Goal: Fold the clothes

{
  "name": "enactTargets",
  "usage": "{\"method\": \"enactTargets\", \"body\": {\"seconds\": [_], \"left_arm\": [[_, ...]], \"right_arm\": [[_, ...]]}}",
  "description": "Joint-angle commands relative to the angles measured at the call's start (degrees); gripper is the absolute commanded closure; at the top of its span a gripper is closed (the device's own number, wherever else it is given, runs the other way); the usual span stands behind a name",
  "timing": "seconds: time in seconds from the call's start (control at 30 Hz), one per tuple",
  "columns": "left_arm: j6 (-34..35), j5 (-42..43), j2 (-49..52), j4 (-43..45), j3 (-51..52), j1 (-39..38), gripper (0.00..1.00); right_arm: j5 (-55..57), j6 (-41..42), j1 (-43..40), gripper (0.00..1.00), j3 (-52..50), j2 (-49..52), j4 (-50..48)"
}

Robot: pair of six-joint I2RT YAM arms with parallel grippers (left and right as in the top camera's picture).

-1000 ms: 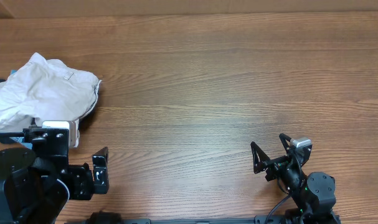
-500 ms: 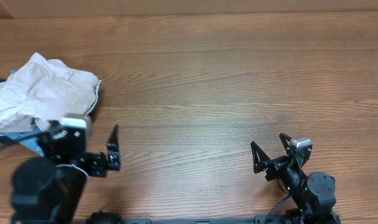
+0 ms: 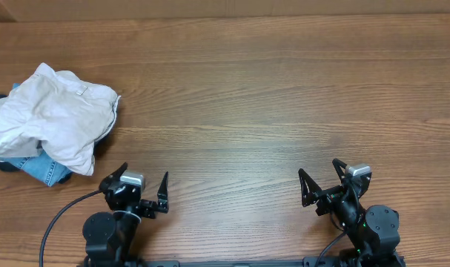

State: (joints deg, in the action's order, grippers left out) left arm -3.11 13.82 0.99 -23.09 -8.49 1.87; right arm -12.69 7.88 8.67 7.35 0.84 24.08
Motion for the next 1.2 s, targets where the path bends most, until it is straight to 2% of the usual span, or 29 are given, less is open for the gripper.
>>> {"method": "enactTargets", "body": {"seconds": [0.0,1.17], "left_arm": [[0.6,2.1,-0.8,3.6,2.5,0.5,0.00],[0.5,2.2,-0.7,3.7,2.6,0.5,0.00]], "right_arm": [[-0.3,-0.3,0.2,0.00,-0.3,-0.6,0.0],[-0.2,-0.2,0.2,0.00,-0.3,-0.6,0.0]]}}
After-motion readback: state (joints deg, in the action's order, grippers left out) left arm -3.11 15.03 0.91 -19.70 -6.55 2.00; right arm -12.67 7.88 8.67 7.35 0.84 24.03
